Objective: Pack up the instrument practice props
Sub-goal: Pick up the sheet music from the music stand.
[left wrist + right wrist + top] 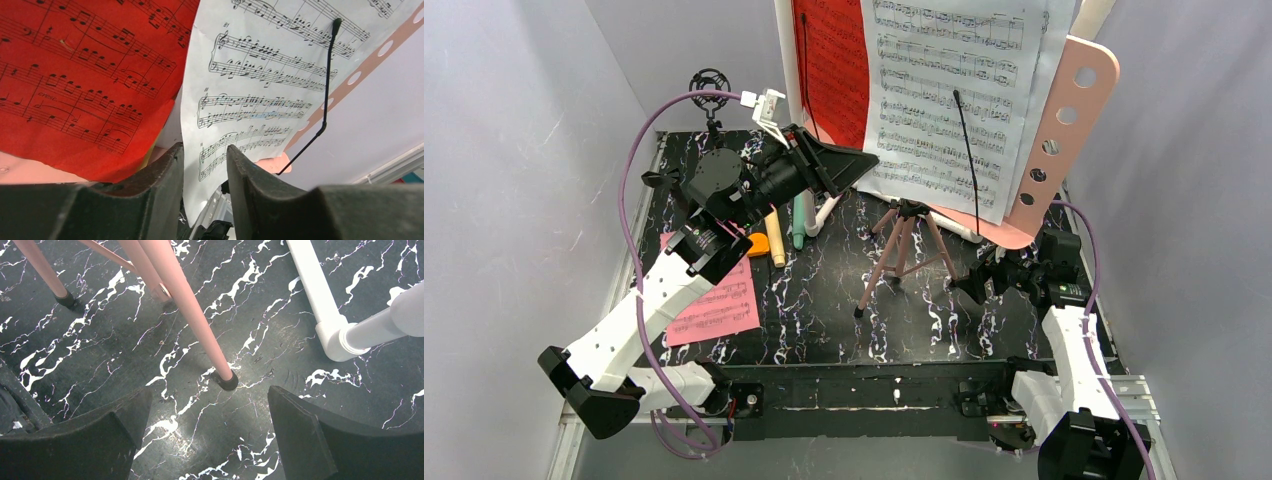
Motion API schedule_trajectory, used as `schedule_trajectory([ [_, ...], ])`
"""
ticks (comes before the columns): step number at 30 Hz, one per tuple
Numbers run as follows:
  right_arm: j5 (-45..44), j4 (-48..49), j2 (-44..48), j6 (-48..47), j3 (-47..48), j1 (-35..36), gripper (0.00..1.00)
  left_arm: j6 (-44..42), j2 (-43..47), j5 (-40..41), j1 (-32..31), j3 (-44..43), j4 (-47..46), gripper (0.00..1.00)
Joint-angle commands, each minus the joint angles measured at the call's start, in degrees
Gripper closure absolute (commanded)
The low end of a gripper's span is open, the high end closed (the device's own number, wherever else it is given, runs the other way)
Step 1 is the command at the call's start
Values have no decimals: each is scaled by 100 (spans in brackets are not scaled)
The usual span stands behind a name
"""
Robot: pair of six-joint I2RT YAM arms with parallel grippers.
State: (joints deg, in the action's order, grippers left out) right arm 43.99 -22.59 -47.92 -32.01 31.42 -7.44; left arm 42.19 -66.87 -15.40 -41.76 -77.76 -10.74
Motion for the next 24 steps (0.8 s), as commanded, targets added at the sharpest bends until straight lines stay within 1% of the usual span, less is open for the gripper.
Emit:
schedule_trajectory([
  [1,145,35,90,-102,207,-24,5,144,187,-222,-10,-117,-327,67],
  [6,144,35,84,-99,207,-22,5,178,191,-250,-14,-86,-407,71],
  [11,137,35,81,-96,208,-23,5,347,7,-519,-11,-124,-566,95],
  [12,136,35,81,-101,208,-25,5,389,-30,-558,-13,-139,-605,96],
  [13,136,35,88,-102,207,-21,5,419,-54,-594,-14,-156,-645,95],
  [15,136,35,97,-98,212,-27,4,447,-110,-621,-12,-181,-678,84],
  [17,136,35,95,-101,207,-24,4,469,-145,-653,-8,-200,-707,69],
  [18,136,35,96,-102,209,-21,4,484,-157,-676,-13,-215,-717,63],
  [19,144,35,97,-109,207,-20,4,510,-182,-700,-14,-233,-733,61],
  [21,143,35,91,-100,207,-28,4,530,-210,-749,-14,-251,-768,61],
  [22,145,35,90,-104,207,-24,4,537,-219,-761,-14,-262,-785,64],
  [23,145,35,97,-109,211,-25,4,544,-224,-766,-15,-266,-796,71],
  [24,145,35,99,-111,212,-25,4,552,-210,-752,-16,-253,-804,80],
])
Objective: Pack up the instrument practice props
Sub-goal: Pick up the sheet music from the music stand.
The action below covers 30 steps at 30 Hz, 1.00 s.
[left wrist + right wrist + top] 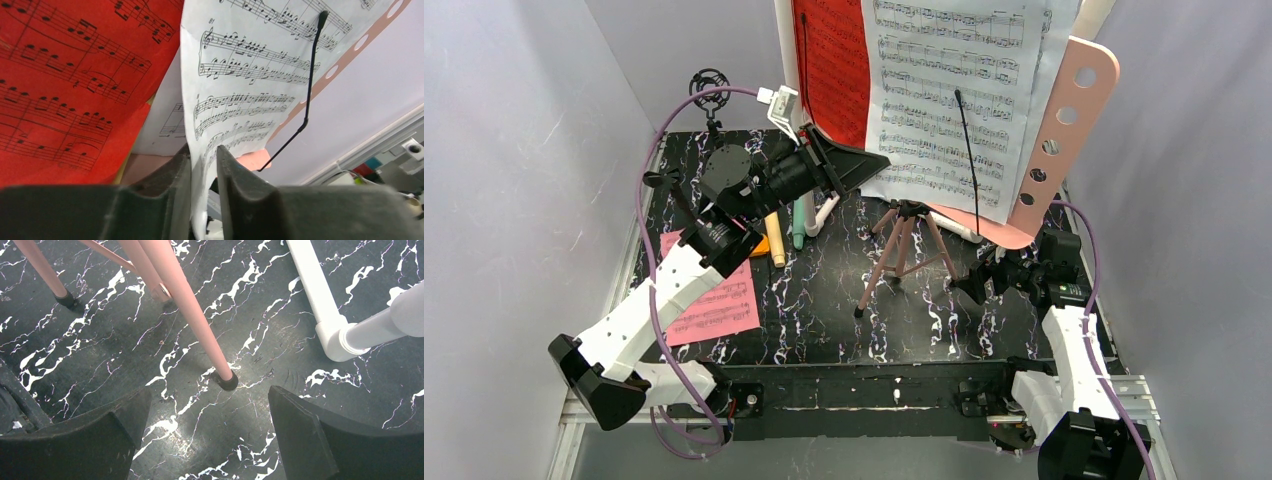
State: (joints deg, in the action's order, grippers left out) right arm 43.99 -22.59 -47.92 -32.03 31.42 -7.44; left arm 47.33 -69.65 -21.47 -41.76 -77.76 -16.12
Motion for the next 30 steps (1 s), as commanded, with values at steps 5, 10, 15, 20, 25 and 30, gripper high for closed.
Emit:
schedule_trajectory([
  [5,150,27,106,-110,208,-23,4,-80,262,79,-15,-95,-286,93],
  [10,154,30,99,-110,207,-29,4,-298,537,337,-8,76,-286,89],
  [15,152,27,92,-110,209,-25,3,-411,670,451,-11,202,-286,92],
  [20,145,26,98,-106,207,-24,3,-550,844,625,-13,412,-286,100],
  [25,145,26,98,-109,207,-22,3,-764,1082,926,-17,676,-278,100],
  [30,139,19,103,-107,207,-29,3,-1004,1246,1121,-14,810,-166,100],
])
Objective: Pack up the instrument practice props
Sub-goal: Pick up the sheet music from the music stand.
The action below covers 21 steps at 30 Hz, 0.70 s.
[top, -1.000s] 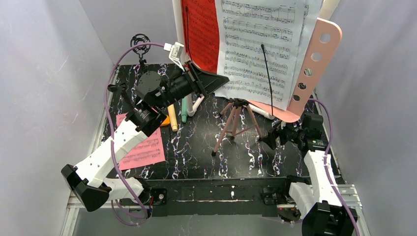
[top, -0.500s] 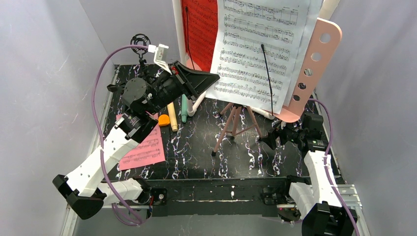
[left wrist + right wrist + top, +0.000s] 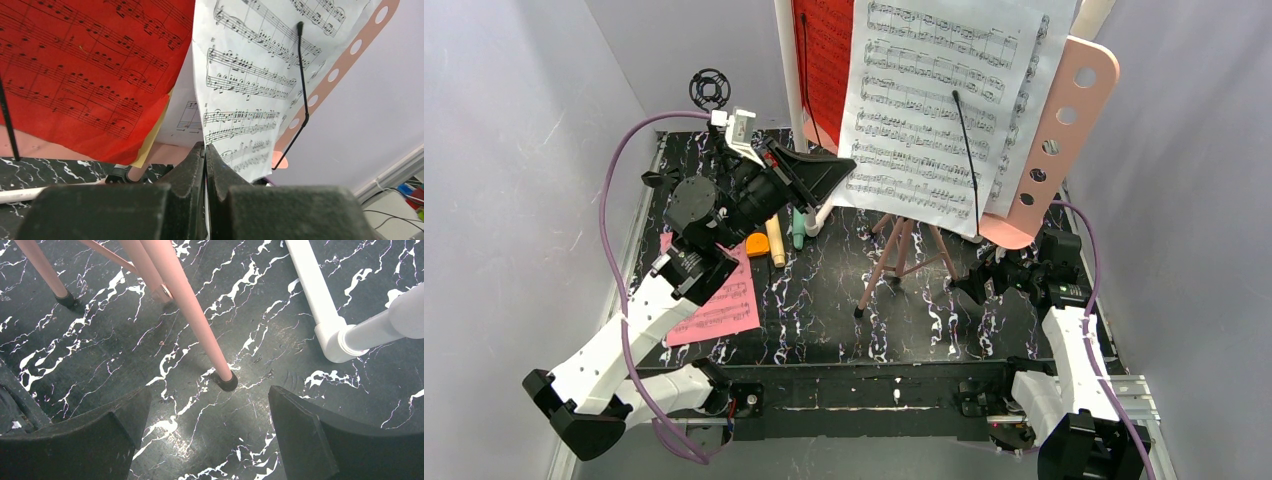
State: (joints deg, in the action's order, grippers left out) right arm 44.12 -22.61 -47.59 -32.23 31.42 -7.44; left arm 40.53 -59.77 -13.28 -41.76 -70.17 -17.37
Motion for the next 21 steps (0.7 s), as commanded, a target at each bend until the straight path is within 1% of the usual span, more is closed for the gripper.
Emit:
schedule_trajectory([
  [1,127,20,71,-90,207,-29,3,-364,285,334,-12,67,-6,100],
  [21,121,29,22,-99,200,-23,3,-1304,1248,1106,-16,640,936,100],
])
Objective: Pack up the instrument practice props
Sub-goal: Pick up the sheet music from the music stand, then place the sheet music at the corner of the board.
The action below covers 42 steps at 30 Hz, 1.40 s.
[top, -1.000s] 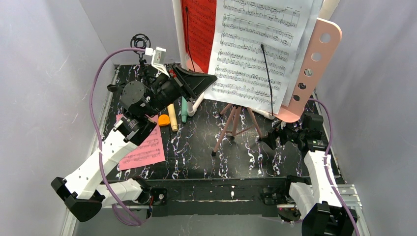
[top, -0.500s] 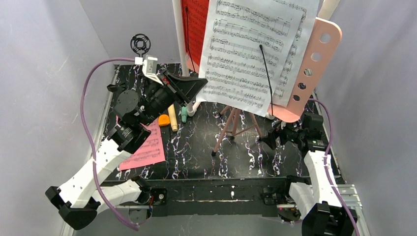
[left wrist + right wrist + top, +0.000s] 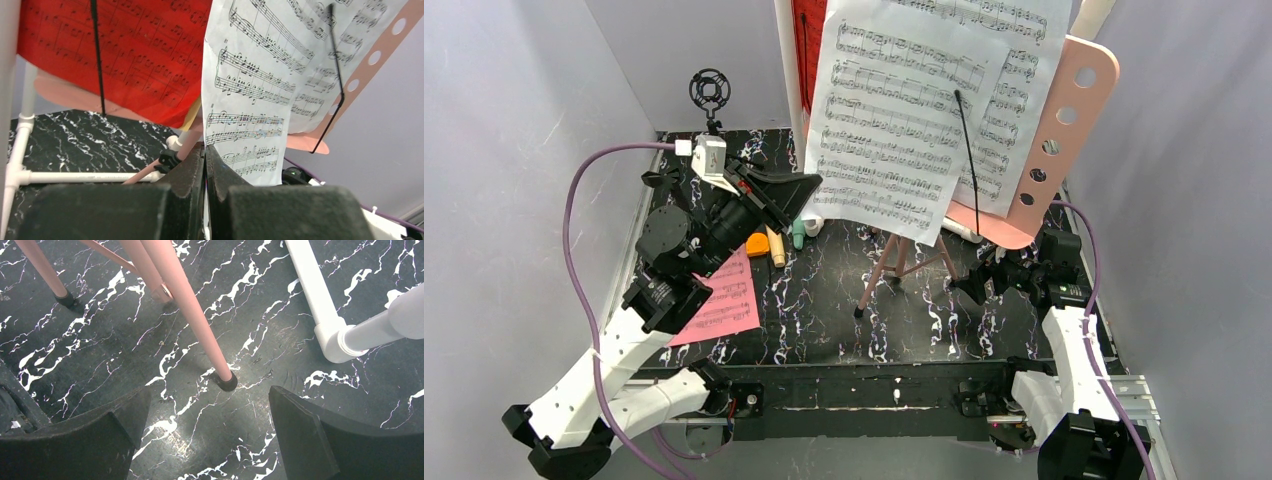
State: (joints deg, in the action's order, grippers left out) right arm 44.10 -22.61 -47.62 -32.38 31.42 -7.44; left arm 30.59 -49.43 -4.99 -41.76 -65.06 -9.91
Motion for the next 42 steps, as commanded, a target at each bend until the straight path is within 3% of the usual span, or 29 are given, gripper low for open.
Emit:
schedule_trajectory([
  [1,125,29,24,-84,200,-21,3,-342,259,321,-13,162,220,100],
  [14,113,37,17,-81,198,-25,3,-725,735,808,-9,251,937,100],
  [29,116,37,21,-84,190,-32,2,-754,2016,1563,-14,1258,1910,100],
  [42,127,37,7,-83,196,-30,2,-246,3127,4052,-12,2745,3439,100],
])
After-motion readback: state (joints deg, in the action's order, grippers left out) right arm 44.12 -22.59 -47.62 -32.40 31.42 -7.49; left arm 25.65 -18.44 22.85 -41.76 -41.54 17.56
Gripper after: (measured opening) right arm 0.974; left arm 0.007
